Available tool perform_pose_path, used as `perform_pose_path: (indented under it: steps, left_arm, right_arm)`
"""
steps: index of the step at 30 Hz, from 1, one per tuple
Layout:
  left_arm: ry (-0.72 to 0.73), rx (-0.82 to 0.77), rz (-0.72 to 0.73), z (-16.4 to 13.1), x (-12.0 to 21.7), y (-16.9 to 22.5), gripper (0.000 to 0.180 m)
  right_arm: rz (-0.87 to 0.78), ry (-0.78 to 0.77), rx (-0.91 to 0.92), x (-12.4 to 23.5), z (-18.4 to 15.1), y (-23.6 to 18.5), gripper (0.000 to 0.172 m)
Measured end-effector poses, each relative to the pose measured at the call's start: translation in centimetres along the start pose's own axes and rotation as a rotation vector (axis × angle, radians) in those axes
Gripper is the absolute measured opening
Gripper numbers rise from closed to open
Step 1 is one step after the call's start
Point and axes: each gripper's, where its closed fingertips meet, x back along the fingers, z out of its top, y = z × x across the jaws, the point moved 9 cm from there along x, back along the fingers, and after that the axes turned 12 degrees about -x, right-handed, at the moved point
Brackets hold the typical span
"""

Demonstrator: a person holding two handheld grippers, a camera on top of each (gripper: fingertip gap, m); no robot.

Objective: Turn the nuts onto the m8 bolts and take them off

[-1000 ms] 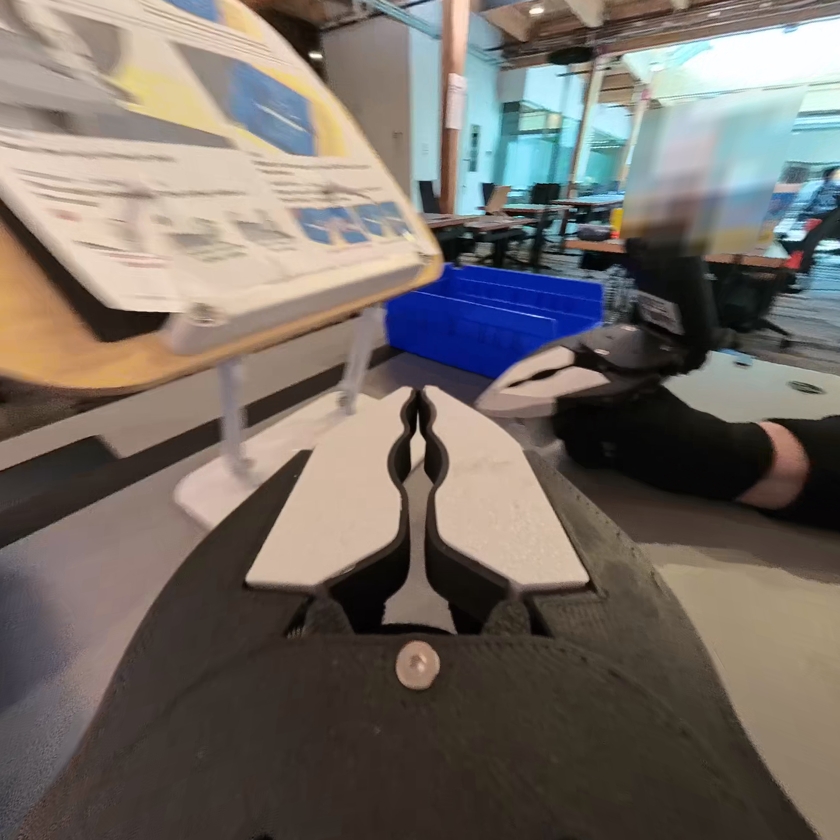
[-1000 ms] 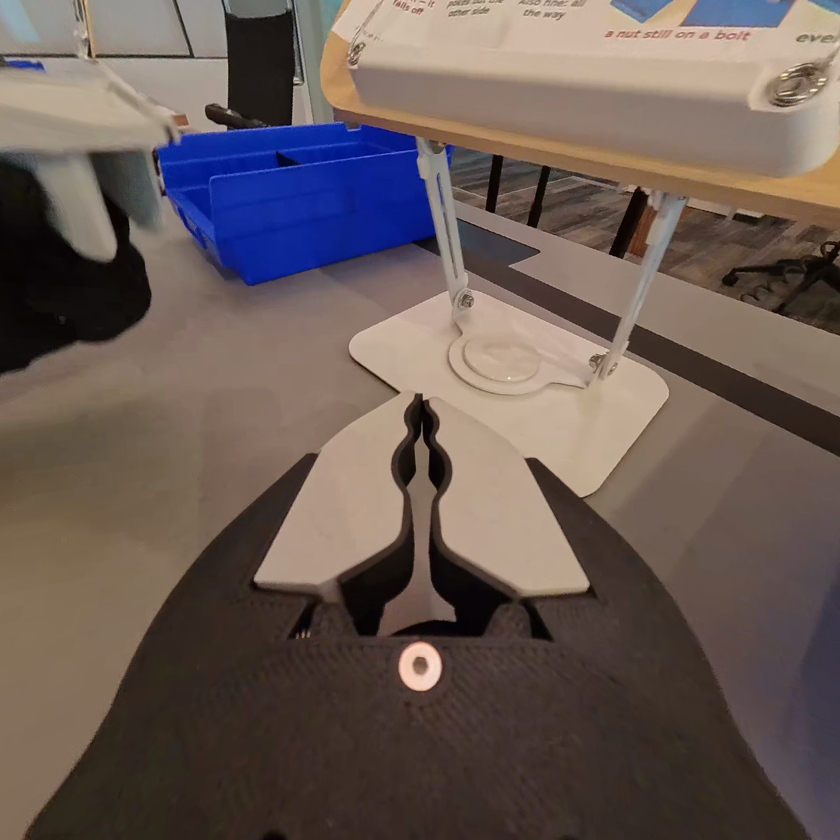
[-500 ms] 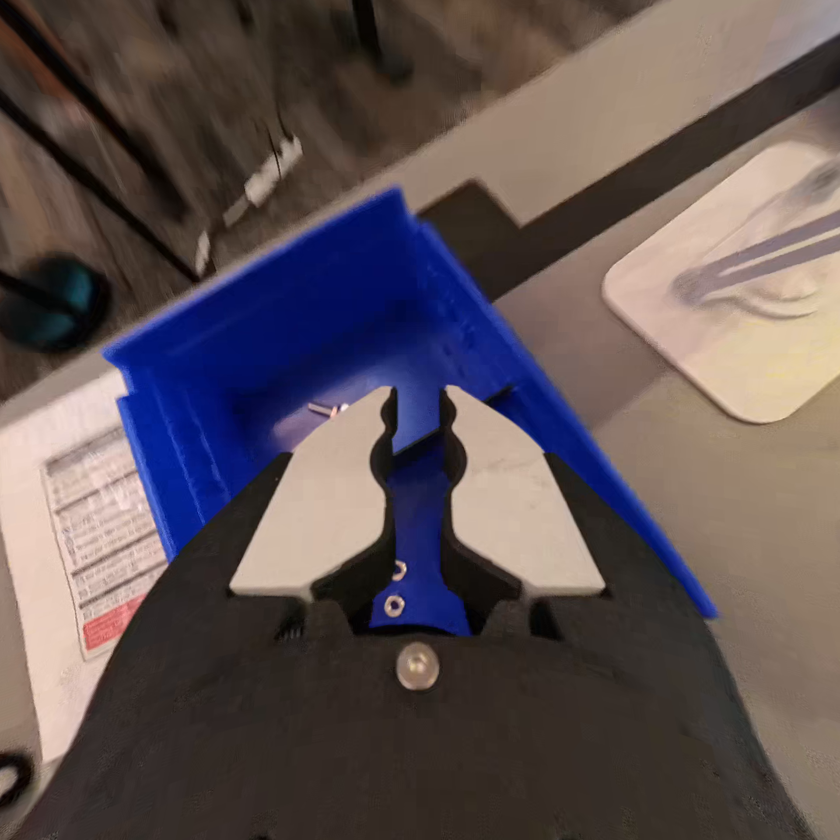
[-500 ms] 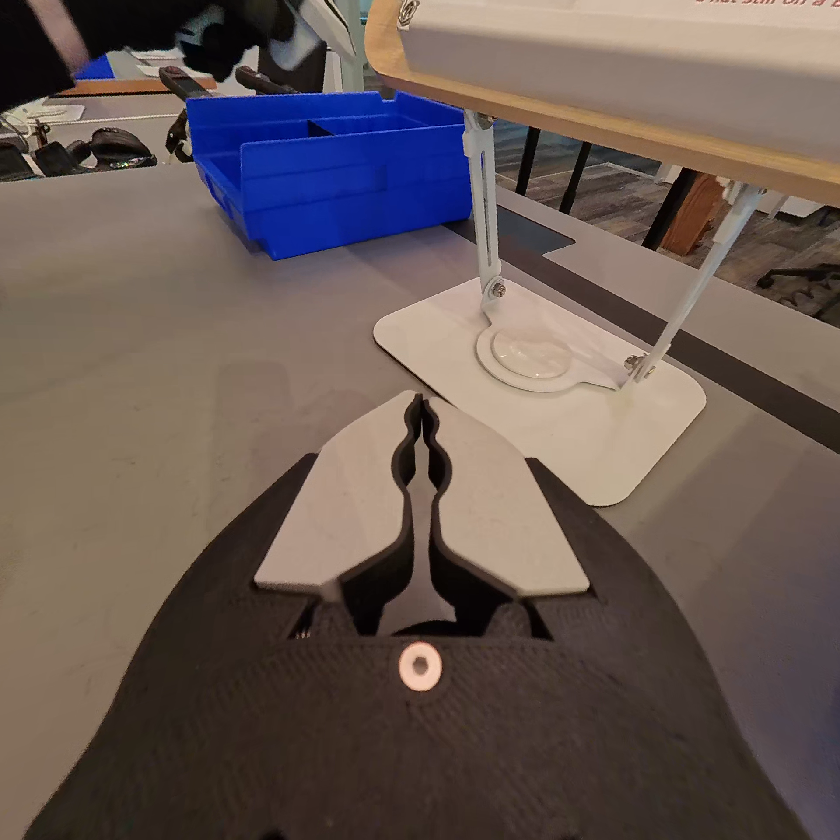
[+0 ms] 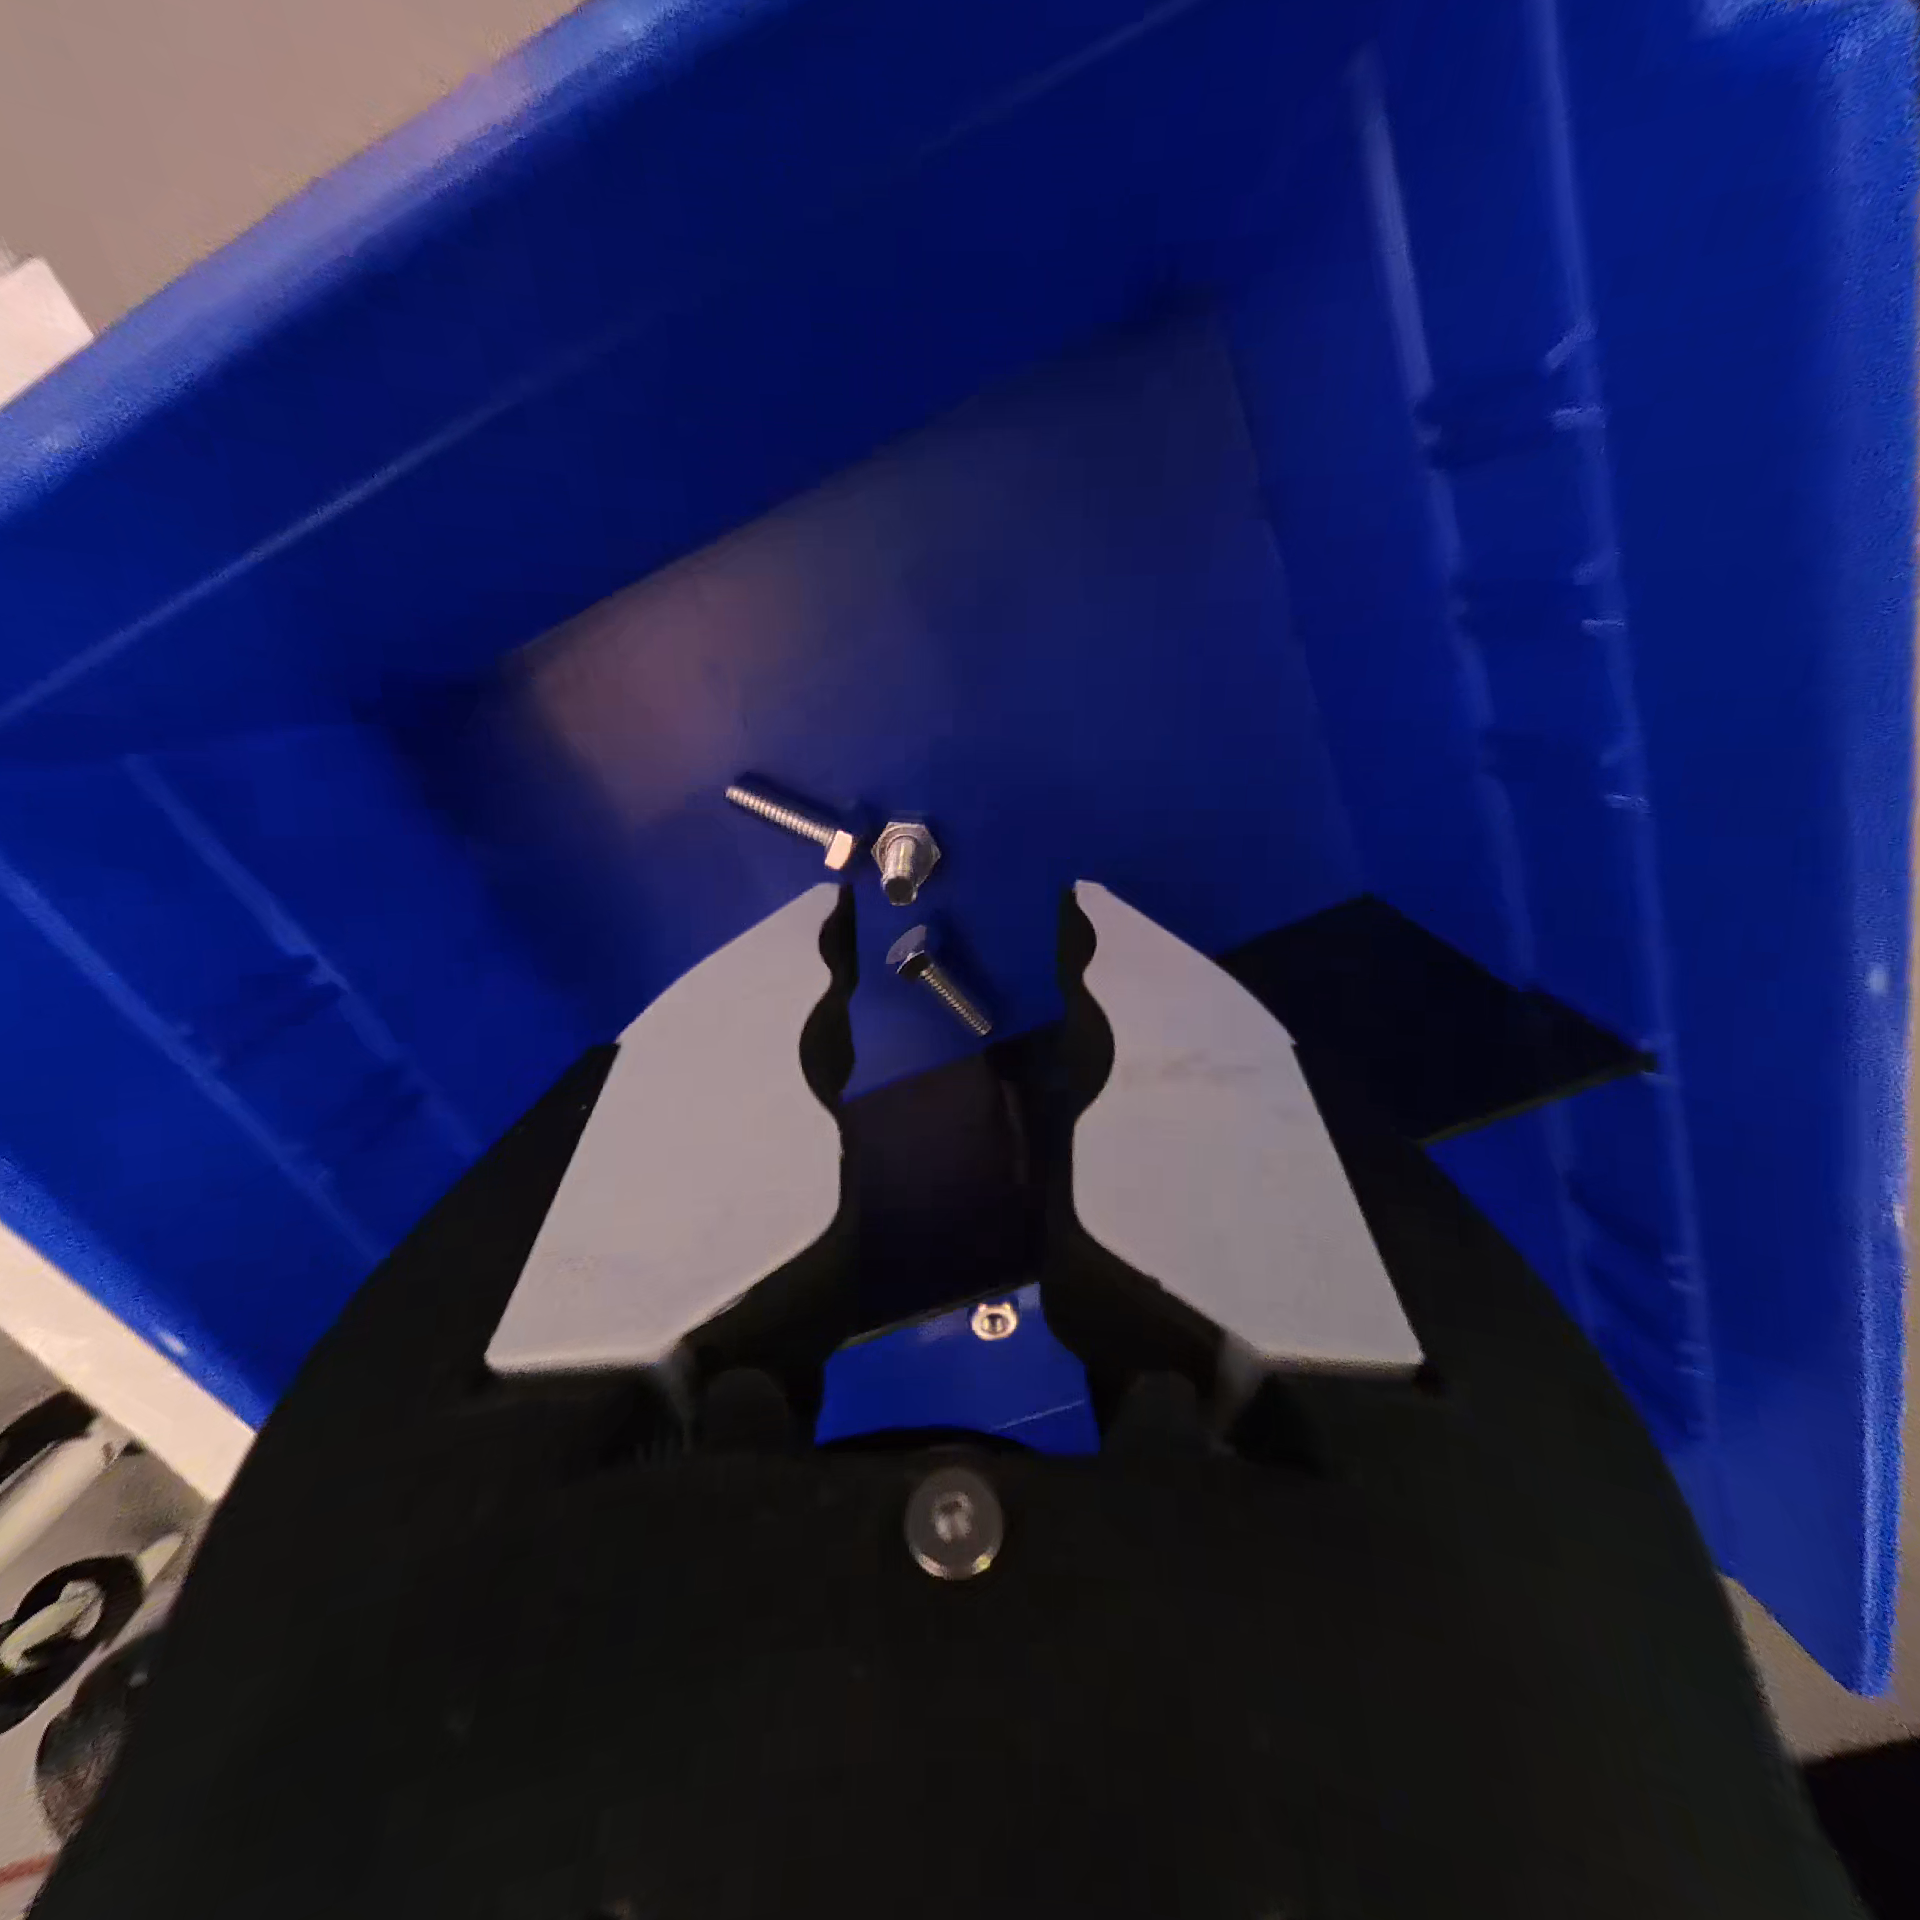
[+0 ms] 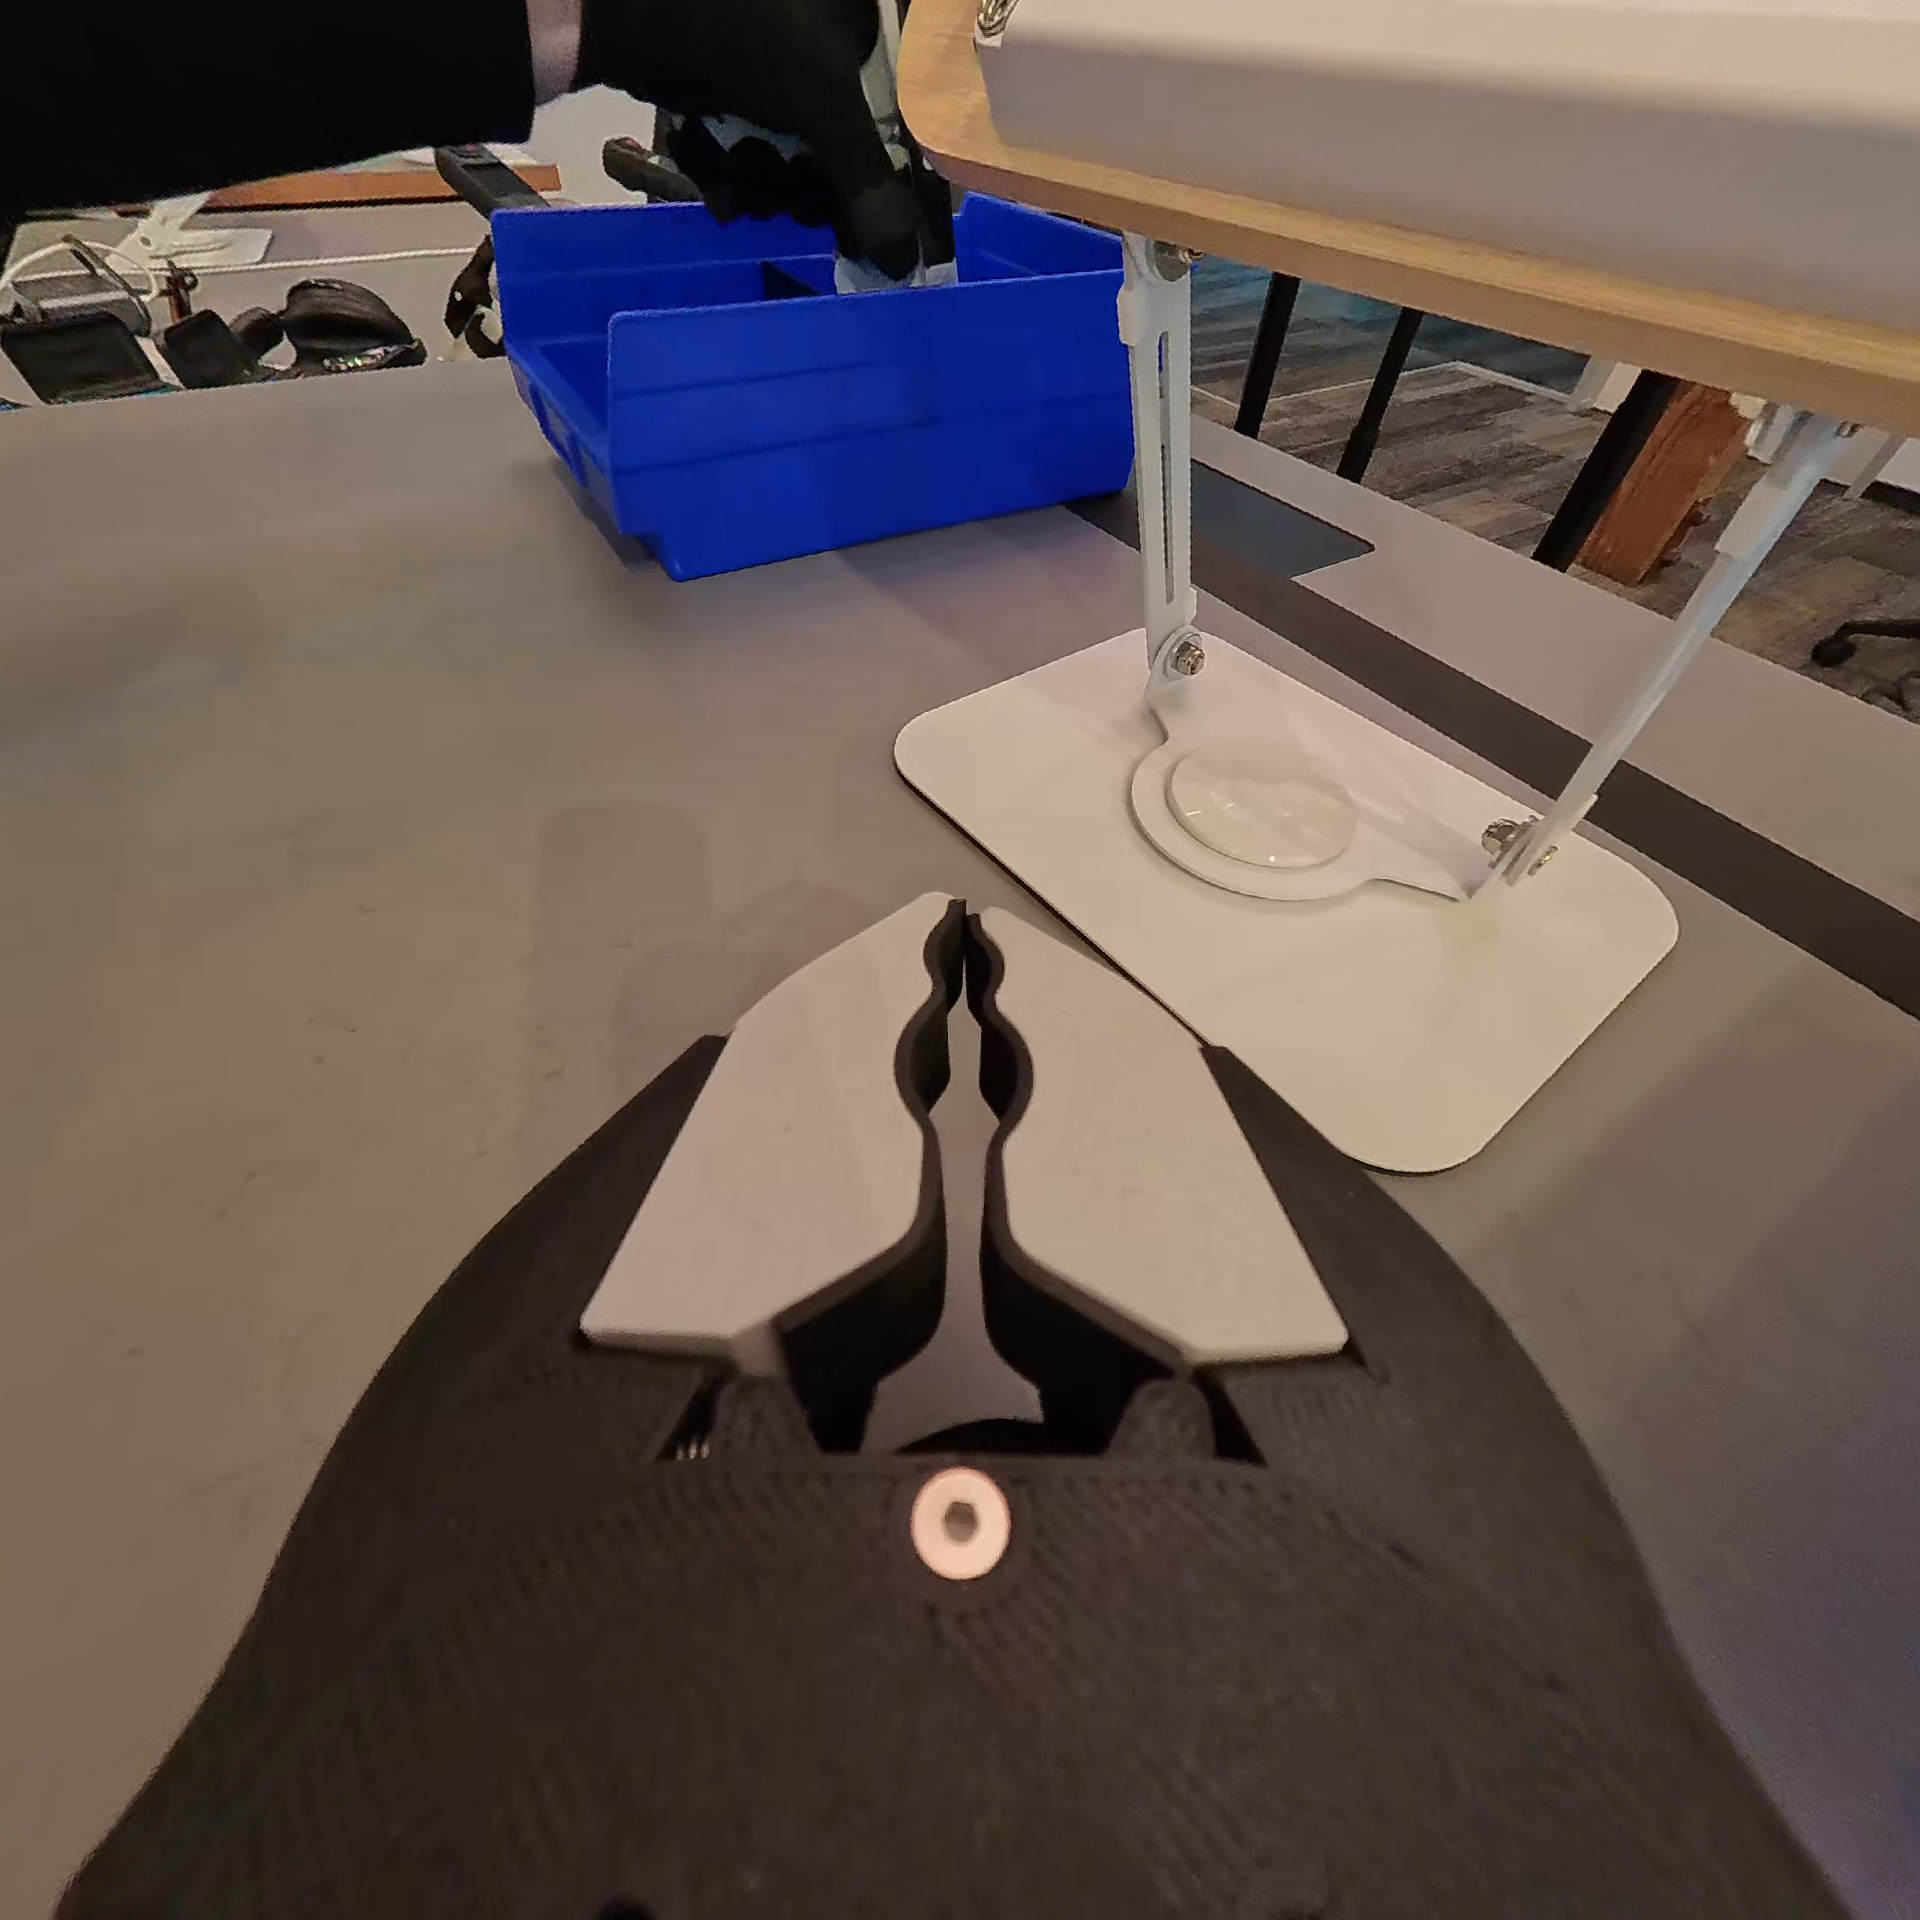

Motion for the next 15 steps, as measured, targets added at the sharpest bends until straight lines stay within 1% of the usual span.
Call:
perform_pose_path:
  steps: [2,4,6,9,10,12,13,14,15]
  left_arm:
    - [-0.057,-0.007,0.018,0.2,-0.1,-0.3,0.036]
    - [-0.094,-0.004,-0.005,0.5,-0.4,-0.5,0.037]
    - [-0.143,-0.015,0.011,0.7,-0.6,-0.9,0.037]
    - [-0.200,-0.022,-0.004,1.0,-1.4,-1.0,0.035]
    - [-0.222,-0.026,0.006,1.0,-1.7,-1.1,0.033]
    - [-0.251,-0.027,-0.025,1.1,-2.4,-1.1,0.027]
    - [-0.257,-0.034,-0.035,1.1,-2.7,-1.0,0.015]
    - [-0.251,-0.043,-0.033,1.2,-2.9,-1.0,0.008]
    - [-0.240,-0.046,-0.029,1.4,-2.9,-0.9,0.007]
  right_arm:
    - [0.001,-0.002,0.002,0.0,0.0,0.0,0.000]
    - [0.001,-0.004,0.003,0.0,0.0,0.0,0.000]
    - [0.004,-0.005,0.001,0.0,0.0,0.0,0.000]
    - [0.003,-0.005,0.003,0.0,0.0,-0.1,0.000]
    - [0.004,-0.005,0.003,0.0,0.0,-0.1,0.000]
    - [0.004,-0.005,0.003,0.0,0.0,-0.1,0.000]
    - [0.005,-0.006,0.003,0.0,0.0,-0.1,0.000]
    - [0.004,-0.006,0.004,0.0,0.0,-0.1,0.000]
    - [0.004,-0.007,0.004,0.0,0.0,-0.1,0.000]
